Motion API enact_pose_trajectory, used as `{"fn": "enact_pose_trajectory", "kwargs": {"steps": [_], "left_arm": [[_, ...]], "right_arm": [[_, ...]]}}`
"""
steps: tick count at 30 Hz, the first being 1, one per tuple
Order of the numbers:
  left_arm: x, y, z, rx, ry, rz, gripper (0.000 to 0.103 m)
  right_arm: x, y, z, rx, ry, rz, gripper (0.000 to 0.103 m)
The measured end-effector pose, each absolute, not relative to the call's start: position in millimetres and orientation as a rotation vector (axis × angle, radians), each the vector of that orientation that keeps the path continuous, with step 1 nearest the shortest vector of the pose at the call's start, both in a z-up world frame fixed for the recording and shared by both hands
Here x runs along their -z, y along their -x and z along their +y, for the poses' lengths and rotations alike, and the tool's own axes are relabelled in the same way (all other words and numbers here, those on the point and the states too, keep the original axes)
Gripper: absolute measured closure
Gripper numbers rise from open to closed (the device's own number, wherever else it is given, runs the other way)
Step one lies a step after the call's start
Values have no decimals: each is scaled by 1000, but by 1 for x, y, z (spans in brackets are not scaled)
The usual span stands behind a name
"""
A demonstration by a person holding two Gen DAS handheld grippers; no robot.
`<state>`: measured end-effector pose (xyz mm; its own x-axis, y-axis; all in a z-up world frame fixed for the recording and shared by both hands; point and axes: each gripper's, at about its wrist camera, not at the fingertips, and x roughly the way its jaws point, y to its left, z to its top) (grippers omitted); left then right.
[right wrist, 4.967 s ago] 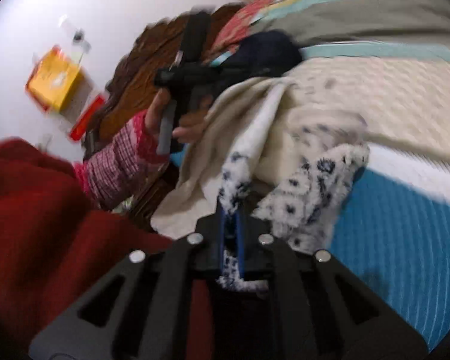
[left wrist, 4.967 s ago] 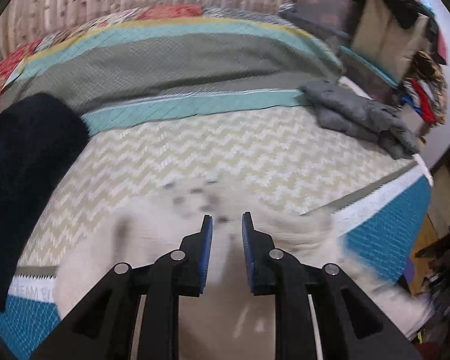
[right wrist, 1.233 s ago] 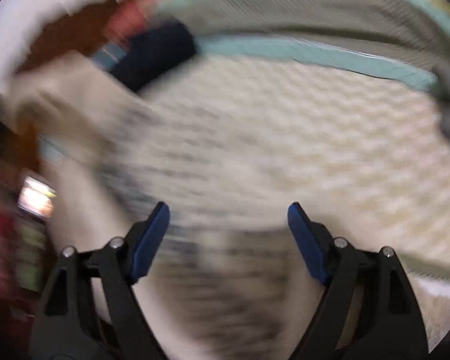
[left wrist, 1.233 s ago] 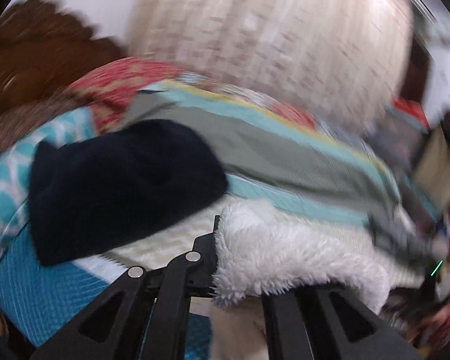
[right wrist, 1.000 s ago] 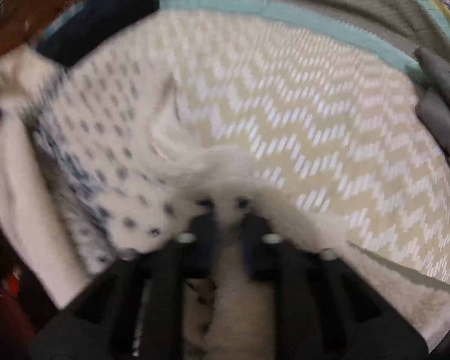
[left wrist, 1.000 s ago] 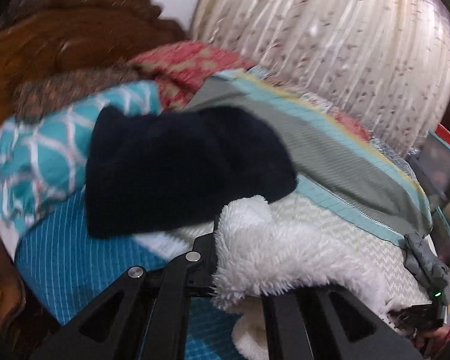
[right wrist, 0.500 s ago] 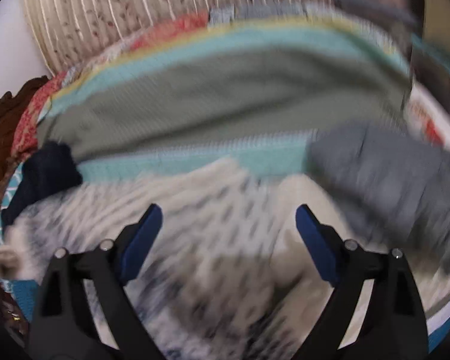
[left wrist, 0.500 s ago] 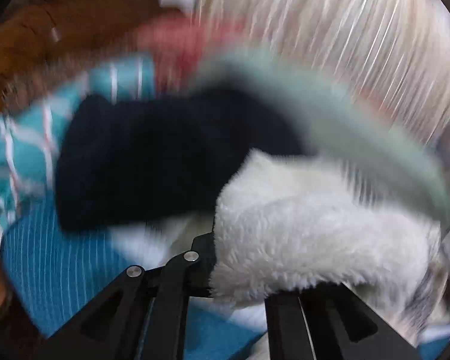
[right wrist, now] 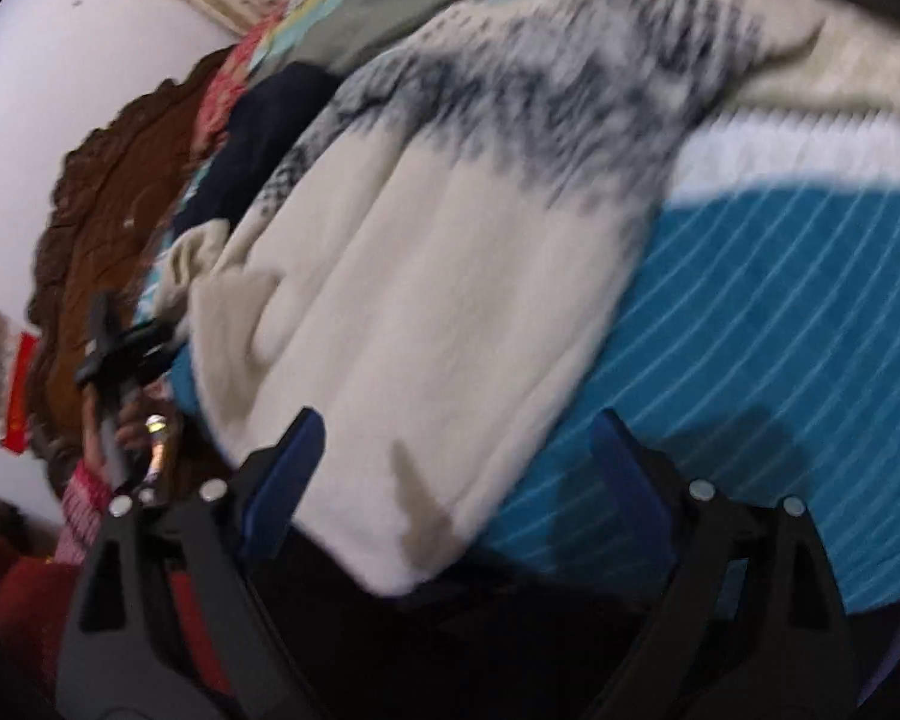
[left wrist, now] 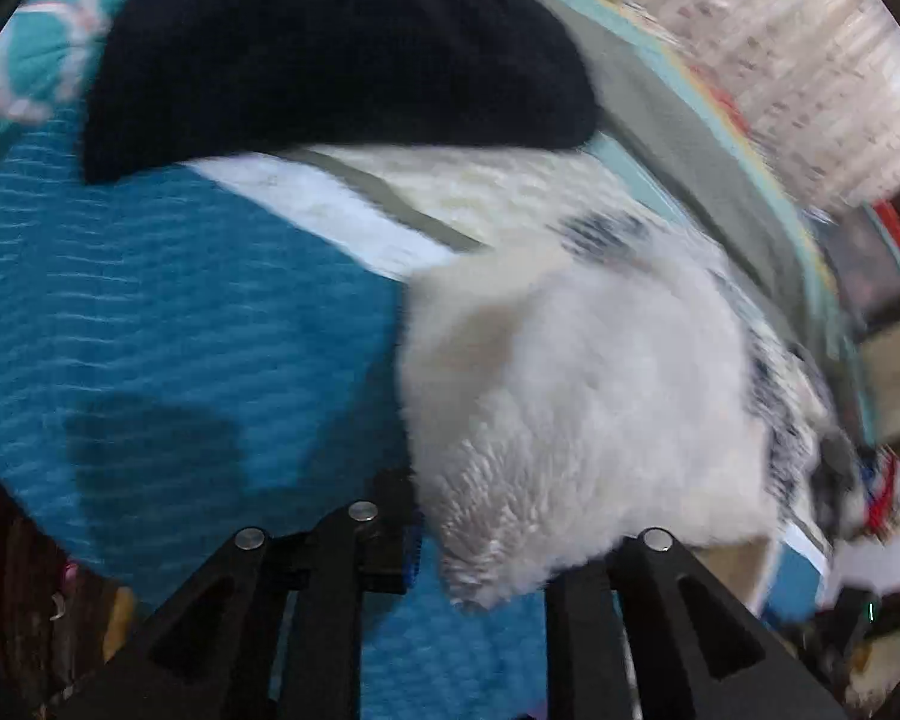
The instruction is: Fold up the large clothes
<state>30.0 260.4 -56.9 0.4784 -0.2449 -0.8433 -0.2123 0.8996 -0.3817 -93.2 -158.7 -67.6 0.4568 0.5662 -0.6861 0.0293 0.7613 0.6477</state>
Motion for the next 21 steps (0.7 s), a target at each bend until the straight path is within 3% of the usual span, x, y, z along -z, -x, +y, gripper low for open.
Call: {"fn": "enact_pose_trajectory", "kwargs": {"steps": [3,5,8,13,15,17,19,21], "left_arm": [[43,-49,304,-56,541,1007,82],[30,-62,338,-118,652,939,77],[38,-74,376,-224,865,1025,69],[67,-56,370,-269,843,1182,69],[73,-36,351,-207,824,1197,69],[68,-17,327,-143,751,1183,69],[59,1,305,-117,659,1155,69],[52,21,286,-107,572,1138,69]], "right_arm": [[74,87,-136,-401,-639,1102,35],[75,78,-128,-397,-631,1123,93],[53,82,-149,-372,-680,1044,94],[-17,122,-237,-46,-574,788,93],[-19,129,-266,39,-578,803,78],[-15,137,-282,104,-608,828,34],[-13,148,-296,114,-667,779,24],[-3,155,-304,111,-731,789,22]]}}
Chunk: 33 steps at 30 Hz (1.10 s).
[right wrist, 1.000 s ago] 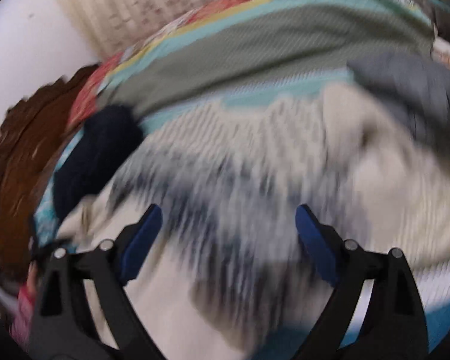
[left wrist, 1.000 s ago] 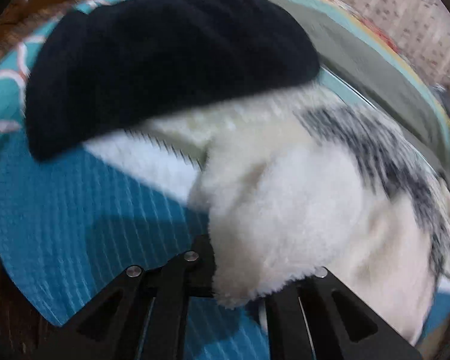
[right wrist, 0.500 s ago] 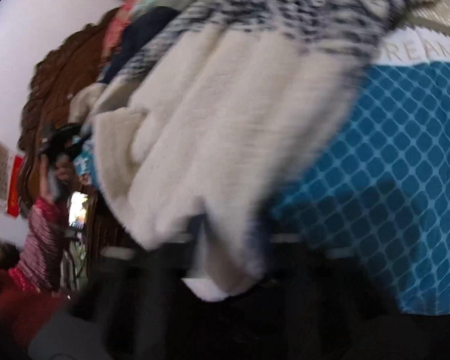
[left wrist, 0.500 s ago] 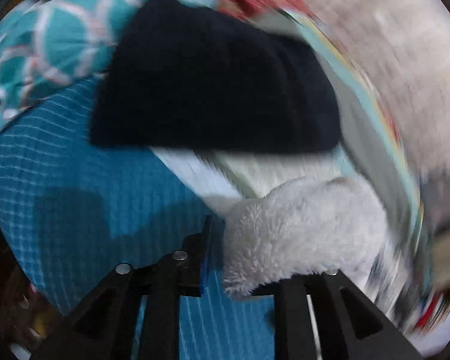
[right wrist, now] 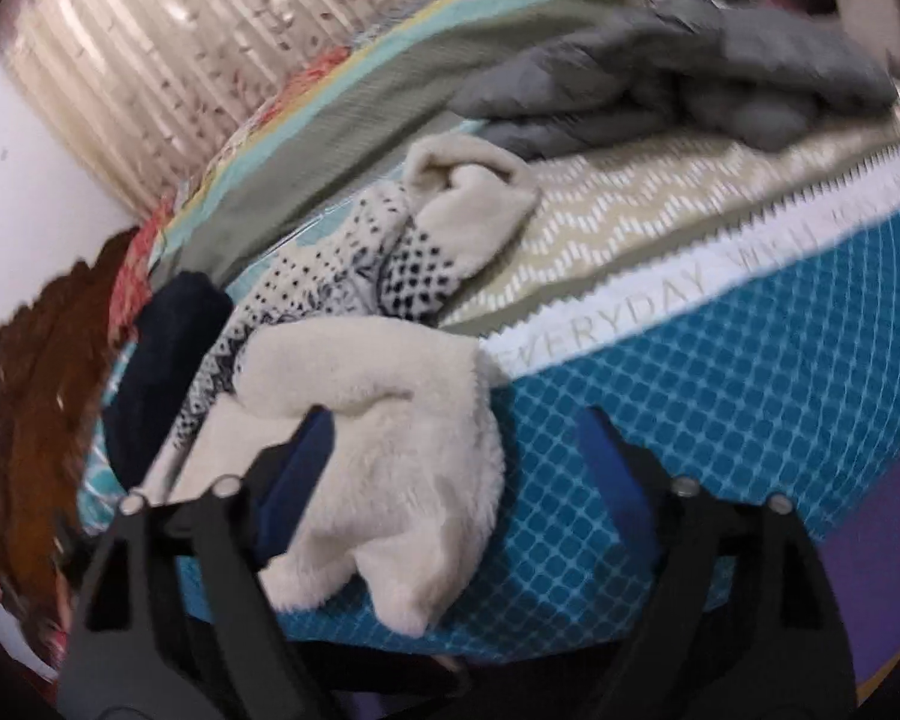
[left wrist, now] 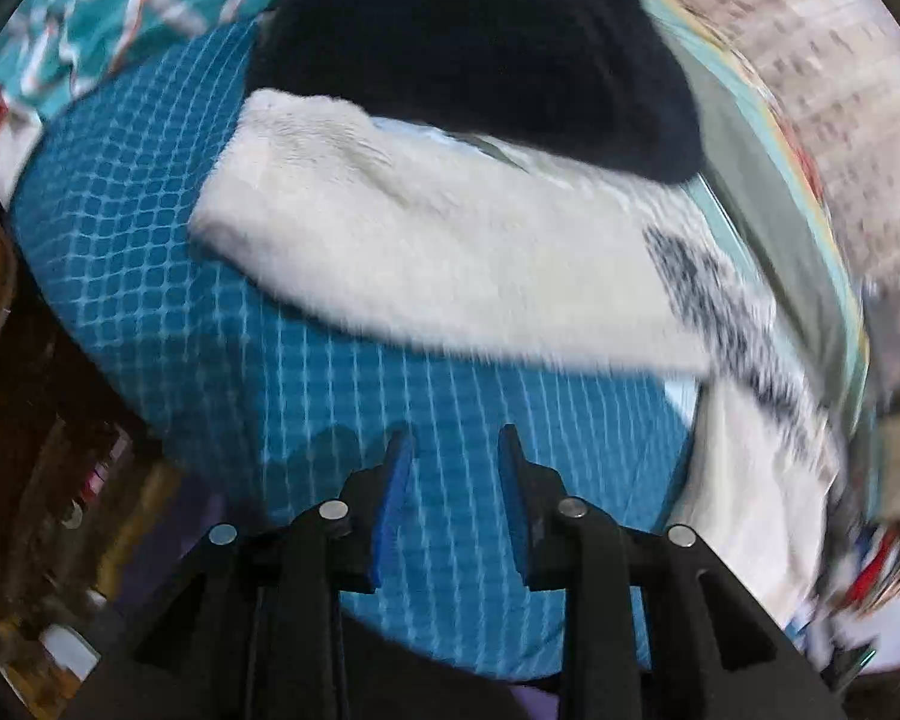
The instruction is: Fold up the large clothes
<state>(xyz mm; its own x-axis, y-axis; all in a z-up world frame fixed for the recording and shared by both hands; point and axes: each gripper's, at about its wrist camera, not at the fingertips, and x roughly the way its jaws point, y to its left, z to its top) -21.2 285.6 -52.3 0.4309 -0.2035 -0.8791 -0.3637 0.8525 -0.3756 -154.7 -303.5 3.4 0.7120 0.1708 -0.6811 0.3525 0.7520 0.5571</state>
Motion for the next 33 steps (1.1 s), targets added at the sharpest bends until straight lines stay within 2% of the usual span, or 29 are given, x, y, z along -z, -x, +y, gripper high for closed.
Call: {"fn": "enact_pose_trajectory", "kwargs": {"steps": [6,9,19,25,27,30,32,33], "left_arm": [[12,9,208,199,490,1033,68],[13,-14,166,386,529,1030,60],[109,-77,91,556,744,1249,56],[127,-79,83,541,738,1280,49],[125,-75,93,552,777,1255,42],[115,-68,106,573,794,1202,27],[103,-62,112,583,776,1157,14],[99,-60,116,588,776,1149,11]], "right_arm": [[18,145,-274,-2,-707,854,20],[26,146,-265,-39,-708,888,20],[49,154,-248,-64,-785,909,20],[53,148,-246,-80,-790,917,20],[53,145,-245,-84,-784,920,20],[56,141,-248,-90,-782,928,20],[58,139,-250,-84,-785,932,20],[59,138,-252,-80,-786,931,20]]}}
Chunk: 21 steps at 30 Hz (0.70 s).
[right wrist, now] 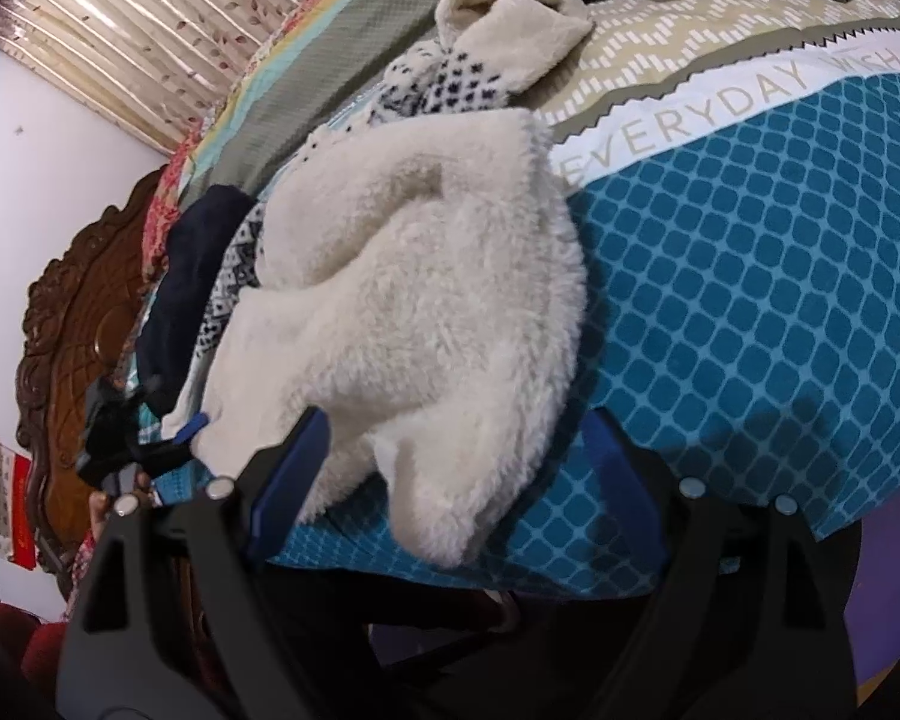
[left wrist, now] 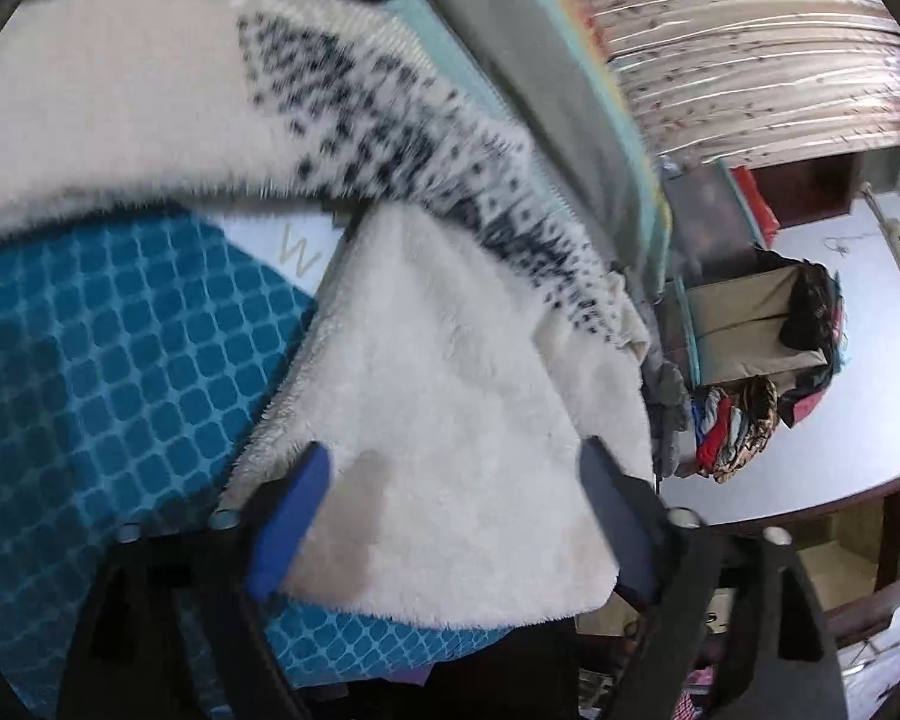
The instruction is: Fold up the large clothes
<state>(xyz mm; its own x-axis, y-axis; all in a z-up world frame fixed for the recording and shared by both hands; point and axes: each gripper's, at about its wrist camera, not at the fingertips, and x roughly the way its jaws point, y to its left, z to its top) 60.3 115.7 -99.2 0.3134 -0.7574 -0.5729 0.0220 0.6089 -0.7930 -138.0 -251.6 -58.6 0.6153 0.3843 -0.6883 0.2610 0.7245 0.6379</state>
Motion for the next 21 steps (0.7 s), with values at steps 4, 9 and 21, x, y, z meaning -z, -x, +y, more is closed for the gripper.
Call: {"fn": "enact_pose_trajectory", "kwargs": {"steps": [4,9,21], "left_arm": [[98,-57,124,634,831,1160,2],[104,-55,143,653,953,1186,2],[99,-83,126,605,649,1278,2]], "right_arm": [[60,133,-256,-84,-785,930,20],[63,126,-255,-93,-775,946,20],[66,121,-259,-96,-757,955,20]]}}
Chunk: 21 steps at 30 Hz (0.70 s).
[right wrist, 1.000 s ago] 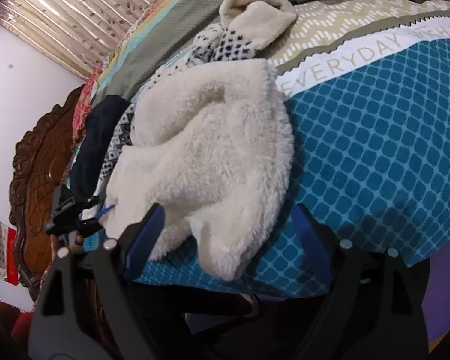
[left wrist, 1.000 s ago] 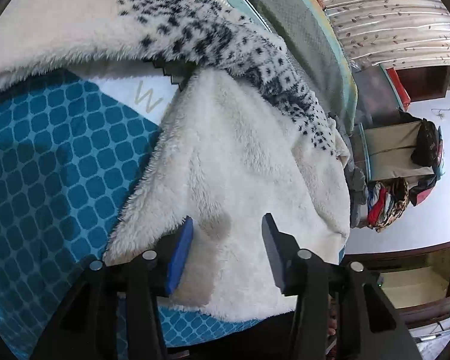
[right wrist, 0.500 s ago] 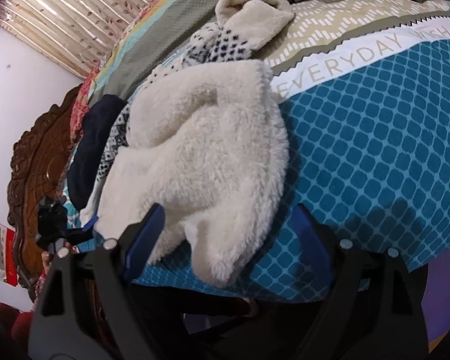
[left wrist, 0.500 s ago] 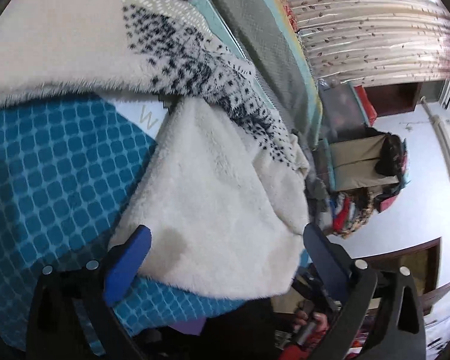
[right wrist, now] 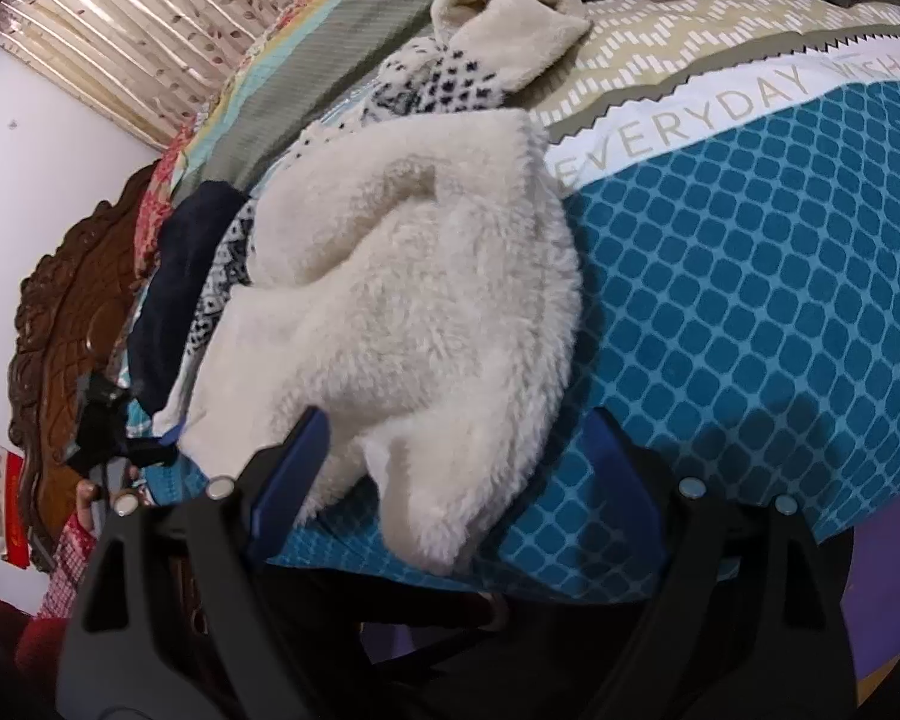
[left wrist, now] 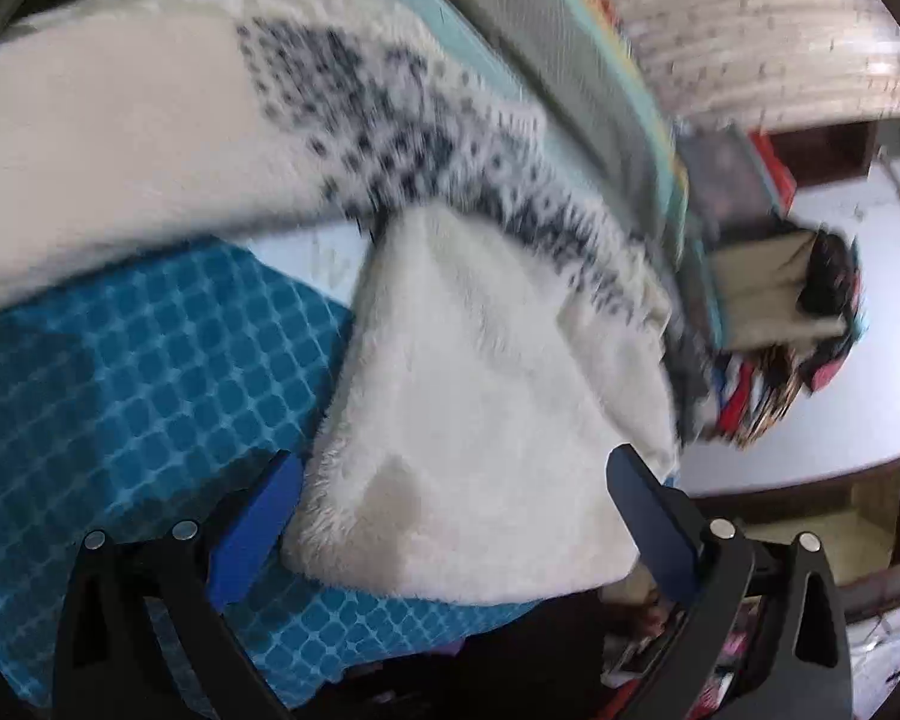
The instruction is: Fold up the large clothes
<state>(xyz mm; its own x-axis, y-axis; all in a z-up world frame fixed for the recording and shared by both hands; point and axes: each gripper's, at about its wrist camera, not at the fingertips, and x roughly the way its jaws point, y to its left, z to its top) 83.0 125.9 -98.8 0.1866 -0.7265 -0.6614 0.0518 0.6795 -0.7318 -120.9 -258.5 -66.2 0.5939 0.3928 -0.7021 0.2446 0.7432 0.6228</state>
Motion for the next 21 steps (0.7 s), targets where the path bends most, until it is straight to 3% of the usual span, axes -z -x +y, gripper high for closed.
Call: {"fn": "enact_pose_trajectory", "kwargs": {"steps": [10,12,13,14,15,16,21], "left_arm": [[113,-92,84,608,277,1352,2],[109,-86,75,596,191,1343,2],[105,-81,73,569,158,1328,9],[104,-78,71,554,136,1333,37],[102,-74,69,560,133,1361,59],[99,-69,70,580,178,1389,82],[55,-22,75,708,207,1326,85]], "right_arm": [[67,119,-247,-136,-704,965,20],[68,117,-245,-141,-693,964,26],[68,114,-244,-161,-683,971,48],[69,112,-243,-175,-671,986,80],[68,109,-241,-180,-659,1007,95],[64,109,-242,-189,-654,1002,96],[4,131,-264,-139,-520,915,97]]}}
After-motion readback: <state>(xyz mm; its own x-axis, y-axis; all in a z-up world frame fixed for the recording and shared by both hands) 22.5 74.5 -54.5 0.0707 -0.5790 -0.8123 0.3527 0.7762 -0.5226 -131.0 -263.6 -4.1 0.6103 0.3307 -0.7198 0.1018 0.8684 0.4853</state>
